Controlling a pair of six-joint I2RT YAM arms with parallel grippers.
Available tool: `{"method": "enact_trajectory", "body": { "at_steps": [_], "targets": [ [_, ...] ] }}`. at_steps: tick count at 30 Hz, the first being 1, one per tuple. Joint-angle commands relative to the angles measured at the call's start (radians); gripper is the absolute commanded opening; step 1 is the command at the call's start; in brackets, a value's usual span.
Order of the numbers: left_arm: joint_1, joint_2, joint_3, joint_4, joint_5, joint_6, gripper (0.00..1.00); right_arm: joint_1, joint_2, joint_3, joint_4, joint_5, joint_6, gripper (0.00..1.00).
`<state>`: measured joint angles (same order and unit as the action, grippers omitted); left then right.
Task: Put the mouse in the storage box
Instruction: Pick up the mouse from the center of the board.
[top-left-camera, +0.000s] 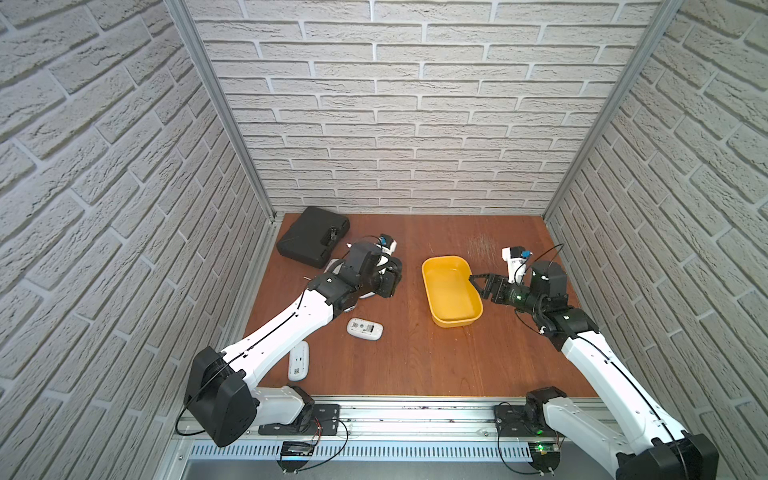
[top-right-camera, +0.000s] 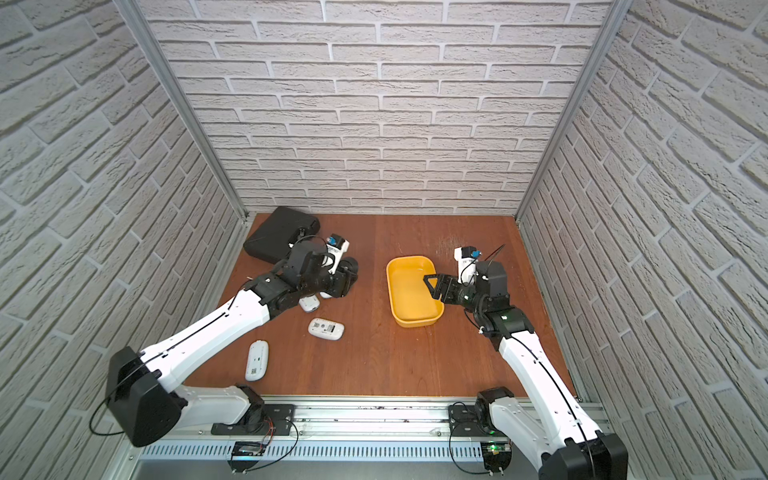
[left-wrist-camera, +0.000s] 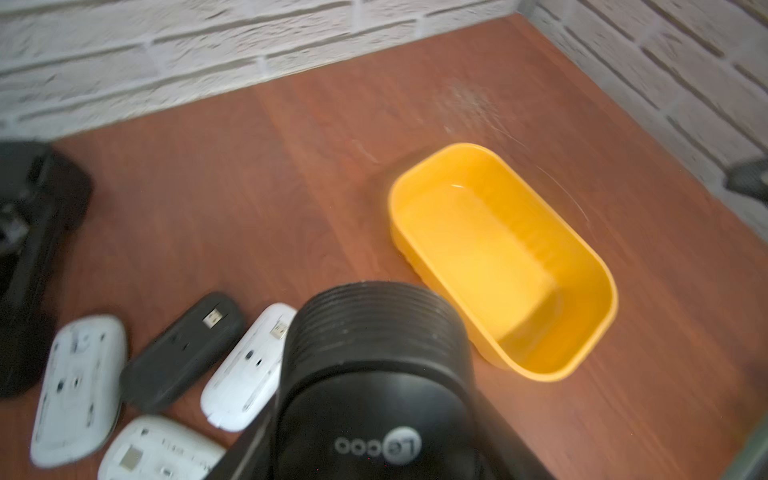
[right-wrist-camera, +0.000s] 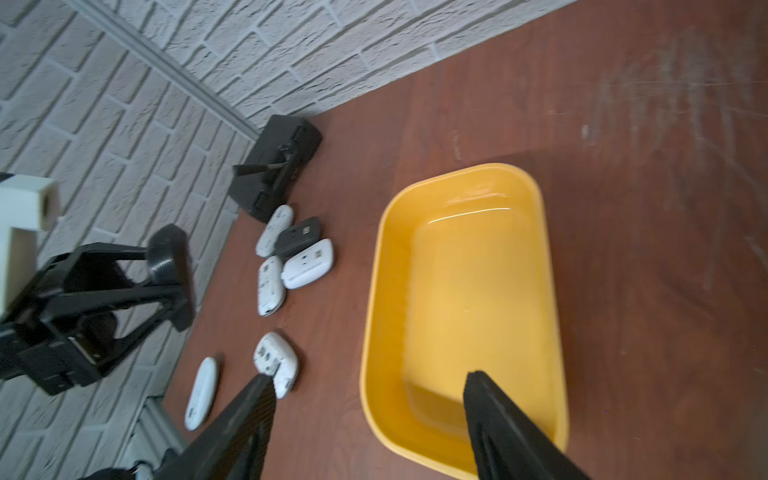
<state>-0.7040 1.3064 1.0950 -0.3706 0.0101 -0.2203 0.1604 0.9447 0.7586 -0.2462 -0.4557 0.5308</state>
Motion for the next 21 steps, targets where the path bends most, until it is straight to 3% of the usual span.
{"method": "enact_trajectory", "body": {
  "at_steps": [1,11,18,21],
  "targets": [
    [-0.058,0.018,0.014,0.009,0.082,0.184,0.54,0.069,0.009,0.040,0.086,-0.133,0.108,0.72],
    [-0.092,-0.006,-0.039,0.070,0.213,0.252,0.48,0.270,0.162,0.086,0.211,-0.095,0.210,0.73],
    [-0.093,-0.034,-0.069,0.075,0.227,0.262,0.43,0.389,0.288,0.147,0.249,-0.060,0.209,0.69],
    [-0.092,-0.033,-0.068,0.068,0.227,0.262,0.43,0.420,0.337,0.163,0.265,-0.046,0.214,0.63]
  ]
}}
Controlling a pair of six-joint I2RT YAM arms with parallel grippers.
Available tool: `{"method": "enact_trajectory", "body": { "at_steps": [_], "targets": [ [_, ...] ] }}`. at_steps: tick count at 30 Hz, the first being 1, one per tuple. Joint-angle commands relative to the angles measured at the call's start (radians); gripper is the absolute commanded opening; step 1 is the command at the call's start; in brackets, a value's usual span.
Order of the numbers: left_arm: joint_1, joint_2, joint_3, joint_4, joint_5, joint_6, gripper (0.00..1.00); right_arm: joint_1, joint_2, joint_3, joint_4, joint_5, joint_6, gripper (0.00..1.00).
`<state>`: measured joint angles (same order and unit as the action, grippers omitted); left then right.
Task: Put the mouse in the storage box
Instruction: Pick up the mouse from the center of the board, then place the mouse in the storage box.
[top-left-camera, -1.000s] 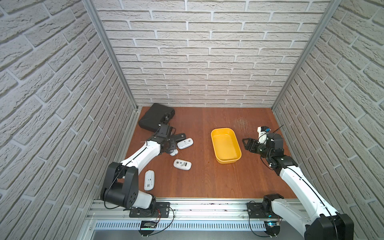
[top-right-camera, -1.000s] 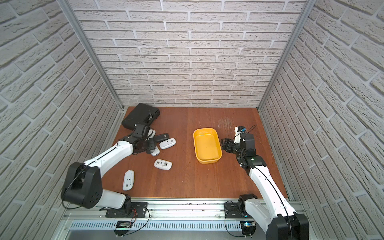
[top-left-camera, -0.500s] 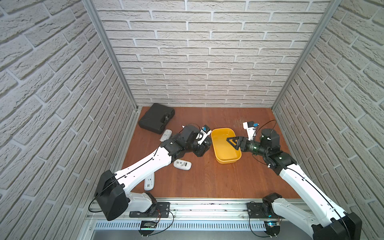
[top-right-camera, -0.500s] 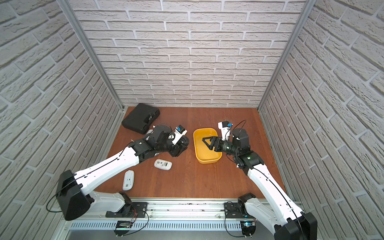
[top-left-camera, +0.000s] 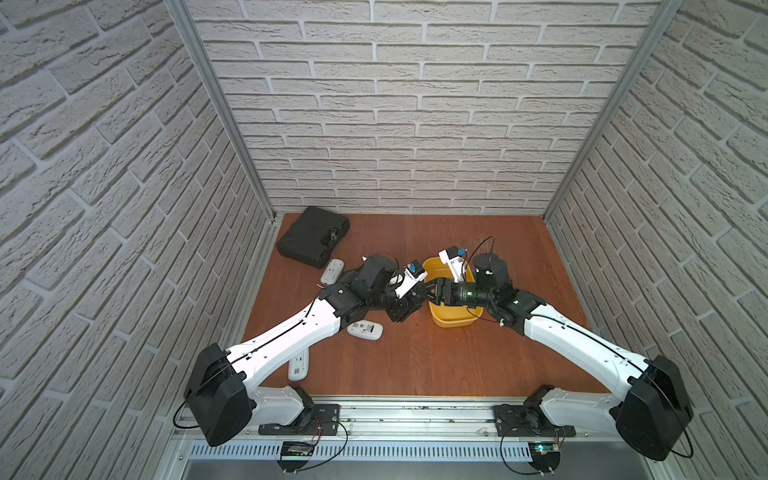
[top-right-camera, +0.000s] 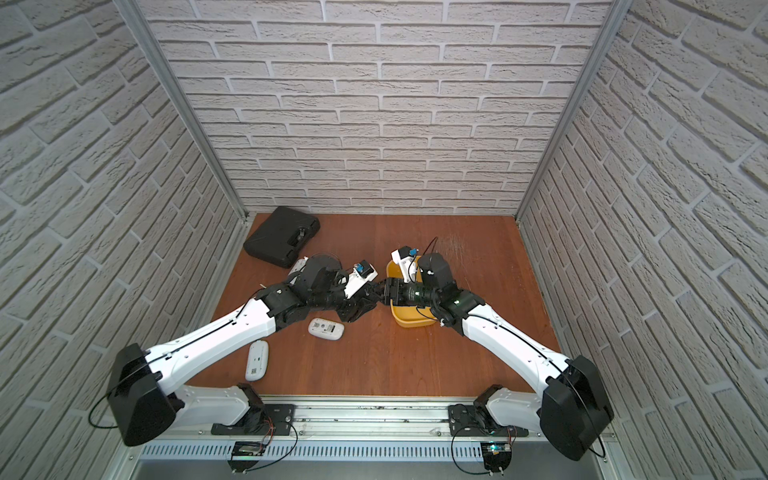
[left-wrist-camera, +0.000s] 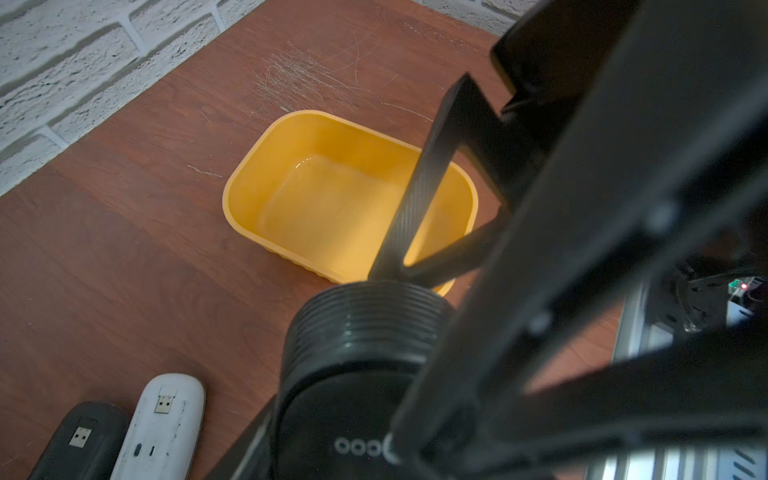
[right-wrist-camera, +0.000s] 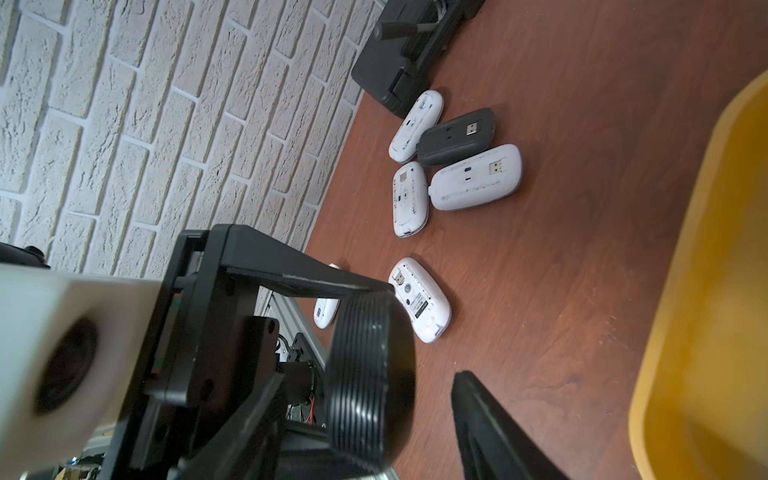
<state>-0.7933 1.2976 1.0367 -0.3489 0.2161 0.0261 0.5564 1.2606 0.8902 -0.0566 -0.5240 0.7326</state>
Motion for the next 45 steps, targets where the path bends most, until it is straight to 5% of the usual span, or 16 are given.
{"method": "enact_trajectory", "body": {
  "at_steps": [1,11,18,22,27,45],
  "targets": [
    [-0.003,-0.027,-0.012,0.047,0.020,0.014,0.43,0.033,0.036,0.037,0.080,0.020,0.016,0.60],
    [0.000,-0.031,-0.030,0.040,-0.012,0.018,0.42,0.077,0.093,0.050,0.085,0.044,0.013,0.38],
    [0.000,-0.047,-0.026,0.019,-0.126,-0.043,0.98,0.032,0.093,0.060,0.061,0.123,-0.019,0.29],
    [0.005,-0.096,-0.005,-0.044,-0.294,-0.142,0.98,-0.081,0.092,0.057,0.016,0.193,-0.059,0.28],
    [0.048,-0.170,-0.037,-0.120,-0.328,-0.263,0.98,-0.224,0.149,0.068,-0.053,0.361,-0.137,0.28],
    [0.064,-0.192,-0.116,-0.124,-0.344,-0.314,0.98,-0.309,0.526,0.393,-0.202,0.805,-0.427,0.25]
  ]
}}
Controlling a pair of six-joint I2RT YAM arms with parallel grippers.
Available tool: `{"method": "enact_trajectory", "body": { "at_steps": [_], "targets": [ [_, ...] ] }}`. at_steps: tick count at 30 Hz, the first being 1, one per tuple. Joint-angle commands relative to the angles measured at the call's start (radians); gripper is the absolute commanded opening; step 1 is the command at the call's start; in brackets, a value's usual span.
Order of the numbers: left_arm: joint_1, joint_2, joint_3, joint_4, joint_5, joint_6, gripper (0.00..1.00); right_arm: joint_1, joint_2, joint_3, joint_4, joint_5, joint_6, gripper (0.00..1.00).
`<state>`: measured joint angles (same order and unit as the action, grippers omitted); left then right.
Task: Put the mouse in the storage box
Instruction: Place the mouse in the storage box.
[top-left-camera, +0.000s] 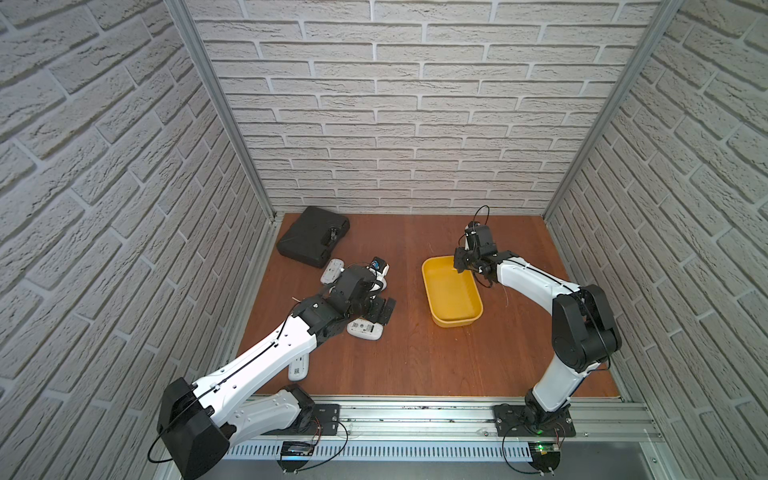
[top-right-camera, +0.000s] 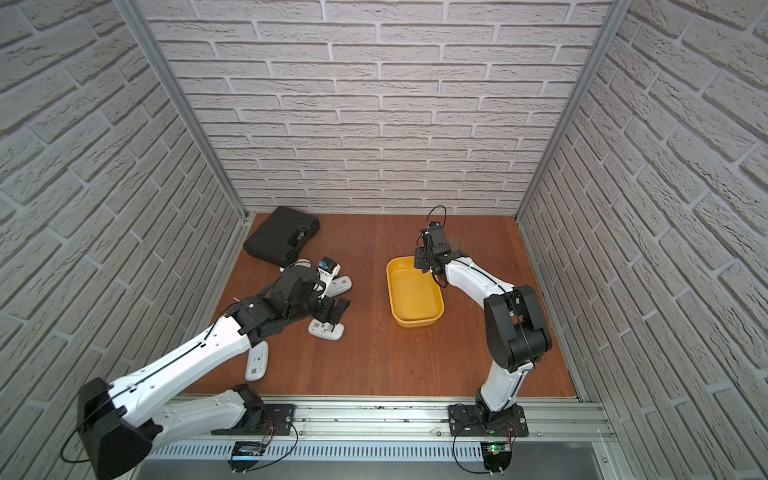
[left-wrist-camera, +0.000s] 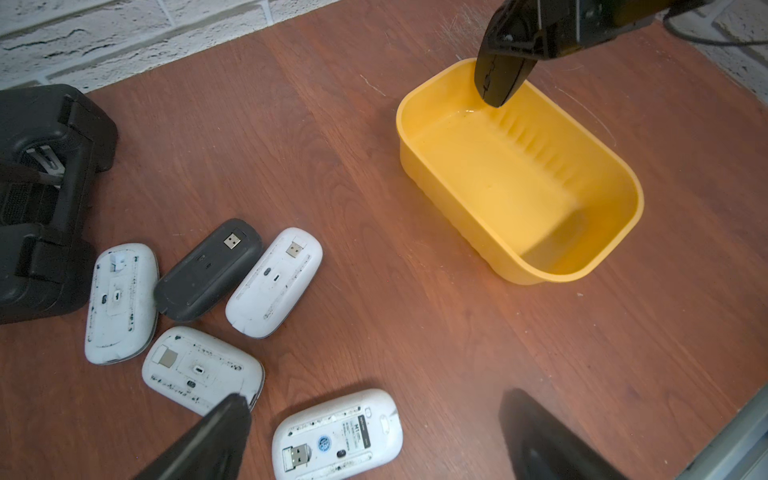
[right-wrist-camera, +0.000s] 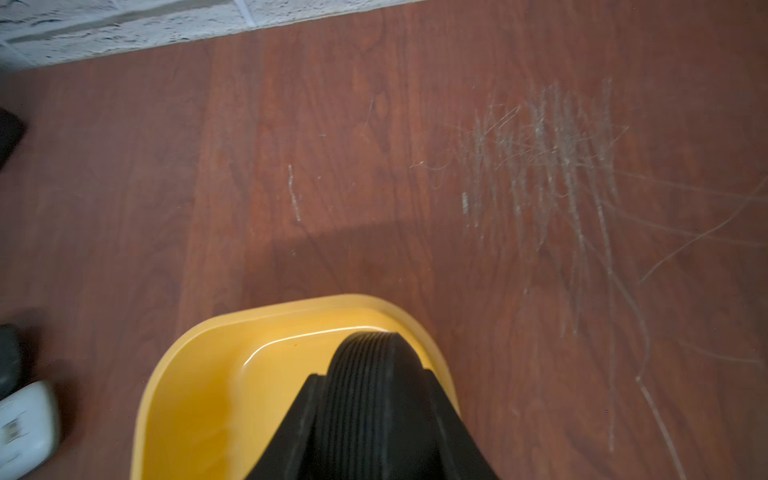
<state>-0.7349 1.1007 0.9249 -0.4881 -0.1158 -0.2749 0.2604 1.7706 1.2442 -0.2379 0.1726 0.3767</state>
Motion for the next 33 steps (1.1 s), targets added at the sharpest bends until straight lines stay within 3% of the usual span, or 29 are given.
{"method": "enact_trajectory", "body": {
  "at_steps": [1,4,8,15,18,26,33],
  "targets": [
    [0.007,0.006,-0.004,0.016,-0.014,-0.012,0.98,-0.015,0.025,0.046,-0.027,0.129,-0.086,0.25],
    [0.009,0.014,-0.006,0.014,-0.016,-0.015,0.98,-0.017,0.034,0.050,-0.012,0.151,-0.126,0.25],
    [0.011,0.022,-0.002,0.010,-0.017,-0.016,0.98,-0.016,0.022,0.032,0.049,0.032,-0.165,0.25],
    [0.012,0.024,-0.006,0.011,-0.018,-0.024,0.98,-0.008,0.020,-0.079,0.228,-0.190,0.083,0.25],
    [0.013,0.025,-0.012,0.014,-0.005,-0.024,0.98,-0.006,0.047,-0.099,0.283,-0.205,0.158,0.27],
    [0.015,0.016,-0.023,0.014,-0.012,-0.029,0.98,-0.006,0.093,-0.119,0.376,-0.241,0.202,0.32],
    [0.016,0.034,-0.023,0.018,-0.008,-0.027,0.98,-0.015,0.102,-0.117,0.319,-0.221,0.197,0.47]
  ]
}}
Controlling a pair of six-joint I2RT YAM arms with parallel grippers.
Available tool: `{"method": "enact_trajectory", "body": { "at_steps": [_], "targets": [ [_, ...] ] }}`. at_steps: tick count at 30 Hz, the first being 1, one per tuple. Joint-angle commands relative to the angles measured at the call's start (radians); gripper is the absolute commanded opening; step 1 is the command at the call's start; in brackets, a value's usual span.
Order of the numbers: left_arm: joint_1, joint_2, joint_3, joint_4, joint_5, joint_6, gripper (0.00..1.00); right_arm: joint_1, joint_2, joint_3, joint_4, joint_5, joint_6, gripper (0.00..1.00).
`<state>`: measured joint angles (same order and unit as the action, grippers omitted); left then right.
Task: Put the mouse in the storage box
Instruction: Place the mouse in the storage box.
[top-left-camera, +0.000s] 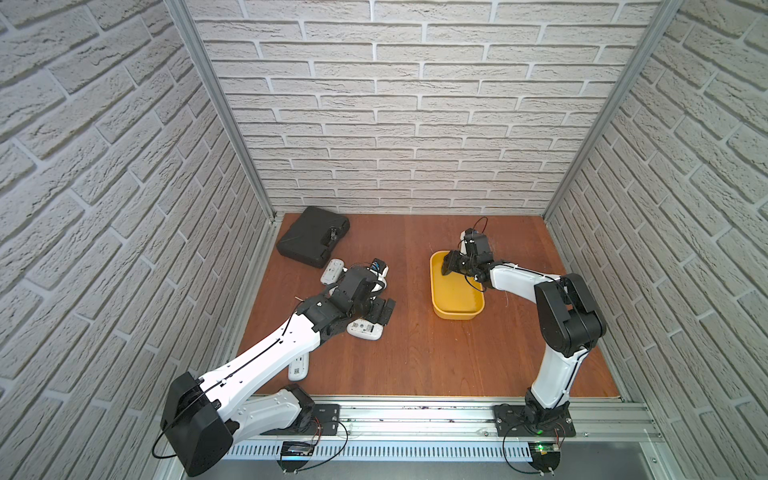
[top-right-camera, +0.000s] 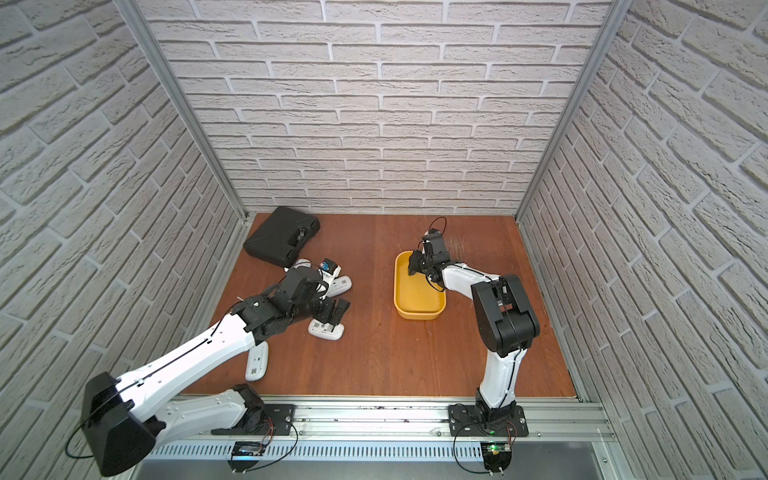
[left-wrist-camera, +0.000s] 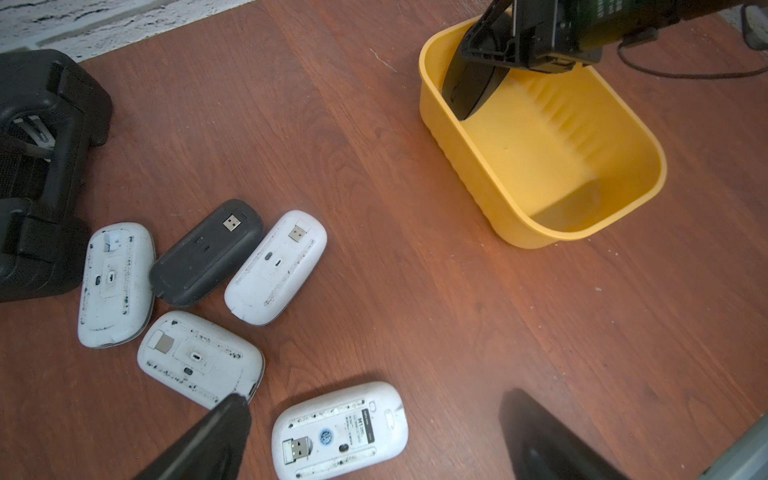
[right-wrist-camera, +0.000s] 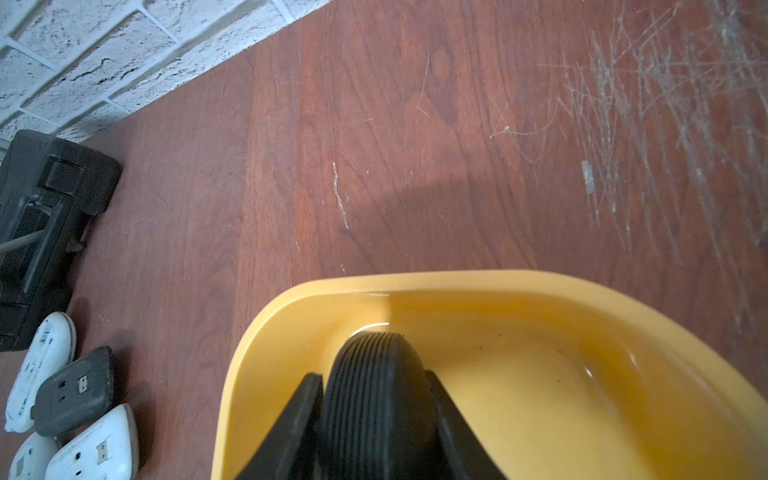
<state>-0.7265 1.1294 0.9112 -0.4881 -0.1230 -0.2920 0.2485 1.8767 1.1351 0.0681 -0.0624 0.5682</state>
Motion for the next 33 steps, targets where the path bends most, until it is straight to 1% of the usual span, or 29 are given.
{"method": "enact_trajectory", "body": {
  "at_steps": [1,4,10,13,15,17,19,22,23,25,28,33],
  "targets": [
    [0.008,0.008,-0.010,0.019,0.000,-0.010,0.98,-0.003,-0.007,-0.006,-0.007,0.029,-0.002,0.50],
    [0.009,0.011,-0.018,0.025,0.003,-0.014,0.98,-0.007,-0.017,-0.005,-0.050,0.074,-0.018,0.58],
    [0.010,0.019,-0.034,0.034,-0.001,-0.025,0.98,-0.020,-0.048,-0.011,-0.080,0.113,-0.033,0.62],
    [0.029,0.031,-0.038,0.030,-0.010,-0.047,0.98,-0.022,-0.063,-0.003,-0.094,0.130,-0.050,0.64],
    [0.064,0.042,-0.044,0.020,-0.009,-0.079,0.98,-0.022,-0.080,0.000,-0.097,0.123,-0.071,0.65],
    [0.123,0.050,-0.053,0.005,-0.008,-0.133,0.98,-0.022,-0.108,-0.002,-0.096,0.096,-0.097,0.66],
    [0.203,0.055,-0.073,-0.010,0.009,-0.203,0.98,-0.019,-0.149,-0.017,-0.097,0.071,-0.116,0.70],
    [0.315,0.057,-0.122,-0.012,0.035,-0.317,0.97,-0.009,-0.218,-0.058,-0.104,0.040,-0.139,0.71],
    [0.338,0.062,-0.136,-0.008,0.036,-0.339,0.96,-0.004,-0.240,-0.075,-0.104,0.035,-0.147,0.71],
    [0.369,0.077,-0.153,-0.006,0.009,-0.377,0.95,0.017,-0.286,-0.114,-0.099,0.029,-0.168,0.71],
    [0.389,0.131,-0.139,0.001,-0.029,-0.390,0.94,0.050,-0.336,-0.155,-0.103,0.022,-0.185,0.71],
    [0.412,0.245,-0.092,0.059,-0.026,-0.393,0.94,0.094,-0.389,-0.190,-0.113,0.030,-0.209,0.71]
  ]
}}
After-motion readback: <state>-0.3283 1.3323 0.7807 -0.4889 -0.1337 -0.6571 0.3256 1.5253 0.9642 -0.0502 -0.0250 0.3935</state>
